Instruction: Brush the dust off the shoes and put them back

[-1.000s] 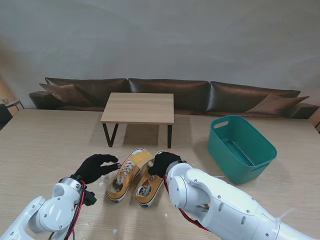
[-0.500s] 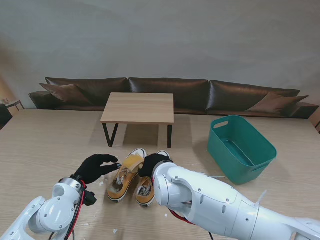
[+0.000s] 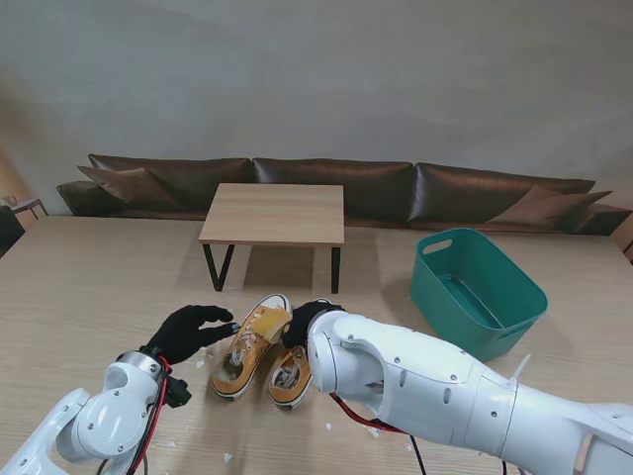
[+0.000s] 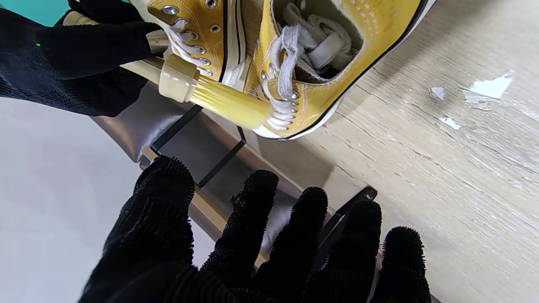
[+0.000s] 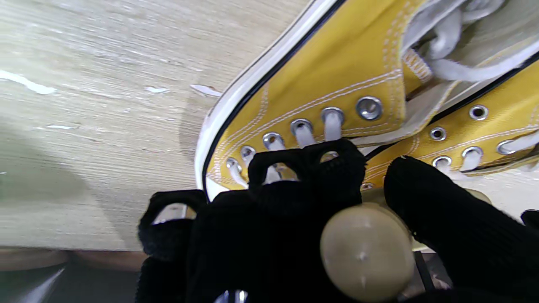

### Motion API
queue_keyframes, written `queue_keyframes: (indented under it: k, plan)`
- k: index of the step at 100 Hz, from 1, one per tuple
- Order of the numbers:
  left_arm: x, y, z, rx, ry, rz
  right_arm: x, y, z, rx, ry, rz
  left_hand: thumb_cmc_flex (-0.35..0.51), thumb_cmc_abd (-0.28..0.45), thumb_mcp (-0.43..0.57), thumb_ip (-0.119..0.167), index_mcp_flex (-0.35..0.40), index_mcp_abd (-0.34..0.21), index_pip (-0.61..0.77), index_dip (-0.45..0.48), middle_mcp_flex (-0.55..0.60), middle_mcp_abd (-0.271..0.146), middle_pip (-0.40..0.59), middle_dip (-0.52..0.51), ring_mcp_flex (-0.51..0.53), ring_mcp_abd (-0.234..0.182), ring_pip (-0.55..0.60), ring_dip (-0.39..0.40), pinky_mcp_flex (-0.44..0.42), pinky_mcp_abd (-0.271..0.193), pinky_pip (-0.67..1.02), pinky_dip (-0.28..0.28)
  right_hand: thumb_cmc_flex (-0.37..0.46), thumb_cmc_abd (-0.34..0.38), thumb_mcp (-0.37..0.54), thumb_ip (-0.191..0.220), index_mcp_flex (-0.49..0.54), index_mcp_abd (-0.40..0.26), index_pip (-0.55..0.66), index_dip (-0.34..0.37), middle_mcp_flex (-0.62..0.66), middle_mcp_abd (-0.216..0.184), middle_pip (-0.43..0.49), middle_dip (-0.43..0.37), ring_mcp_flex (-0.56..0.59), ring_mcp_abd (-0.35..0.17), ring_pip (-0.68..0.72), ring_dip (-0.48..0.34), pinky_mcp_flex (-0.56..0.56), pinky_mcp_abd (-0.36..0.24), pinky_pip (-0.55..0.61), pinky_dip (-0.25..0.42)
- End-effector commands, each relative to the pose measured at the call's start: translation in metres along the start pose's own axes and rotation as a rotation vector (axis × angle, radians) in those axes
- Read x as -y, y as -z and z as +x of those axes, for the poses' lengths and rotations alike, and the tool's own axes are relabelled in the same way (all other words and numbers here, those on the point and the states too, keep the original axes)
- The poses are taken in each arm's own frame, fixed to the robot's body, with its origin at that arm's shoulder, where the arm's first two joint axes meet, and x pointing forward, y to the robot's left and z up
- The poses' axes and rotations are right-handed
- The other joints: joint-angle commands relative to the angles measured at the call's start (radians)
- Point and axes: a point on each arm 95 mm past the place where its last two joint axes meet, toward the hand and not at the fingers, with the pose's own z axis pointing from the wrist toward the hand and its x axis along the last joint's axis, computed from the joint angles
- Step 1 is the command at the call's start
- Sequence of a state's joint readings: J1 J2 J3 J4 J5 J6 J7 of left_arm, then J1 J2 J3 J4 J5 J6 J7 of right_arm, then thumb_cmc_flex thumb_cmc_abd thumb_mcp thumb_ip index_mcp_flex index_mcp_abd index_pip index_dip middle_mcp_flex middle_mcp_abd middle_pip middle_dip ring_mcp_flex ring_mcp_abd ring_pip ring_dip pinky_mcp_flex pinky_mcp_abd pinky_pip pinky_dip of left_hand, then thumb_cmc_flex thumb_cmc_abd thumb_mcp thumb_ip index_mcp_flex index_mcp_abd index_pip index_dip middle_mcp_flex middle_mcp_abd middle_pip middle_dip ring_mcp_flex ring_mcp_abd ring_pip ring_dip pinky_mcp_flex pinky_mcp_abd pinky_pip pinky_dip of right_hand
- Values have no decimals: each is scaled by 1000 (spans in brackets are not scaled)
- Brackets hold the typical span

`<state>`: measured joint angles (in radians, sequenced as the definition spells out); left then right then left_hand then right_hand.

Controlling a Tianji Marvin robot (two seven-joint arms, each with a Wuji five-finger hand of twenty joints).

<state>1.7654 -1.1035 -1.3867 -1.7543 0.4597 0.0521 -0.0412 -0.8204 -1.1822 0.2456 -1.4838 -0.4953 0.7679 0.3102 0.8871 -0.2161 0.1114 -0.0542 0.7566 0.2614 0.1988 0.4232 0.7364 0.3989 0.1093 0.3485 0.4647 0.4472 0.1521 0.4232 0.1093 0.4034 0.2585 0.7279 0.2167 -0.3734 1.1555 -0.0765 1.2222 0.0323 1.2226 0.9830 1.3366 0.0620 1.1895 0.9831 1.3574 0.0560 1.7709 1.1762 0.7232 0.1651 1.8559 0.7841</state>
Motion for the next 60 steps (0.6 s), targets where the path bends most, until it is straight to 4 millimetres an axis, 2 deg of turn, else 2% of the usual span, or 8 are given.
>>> queue_keyframes:
  k: [1,42,60]
  plan:
    - [-2,0,2,-3,10,-18,-3,1,-6,7,12,15,2,16,4,32,8,11,-4,1,-14,8,-4,3,-35,-2,-22,-2,-16,0,-27,14,36,76,52,13,118,125,-4,2,109,45,133,26,-42,-168,54,-11,474,-31,229,-20]
    - [-2,0,2,-1,10,-19,-17,10,-28,15,45,21,3,18,4,32,10,17,-4,1,-12,11,-3,3,-34,-2,-22,-2,-17,-1,-28,14,36,79,46,15,117,120,-12,4,109,41,128,26,-41,-173,53,-15,474,-38,224,-23]
    - [-3,0,1,-2,8,-21,-25,21,-28,0,16,-22,3,19,4,32,12,17,-3,1,-11,12,-3,4,-32,0,-21,-2,-17,1,-28,14,36,78,47,15,117,121,-13,6,109,41,127,27,-42,-171,53,-16,474,-38,224,-23]
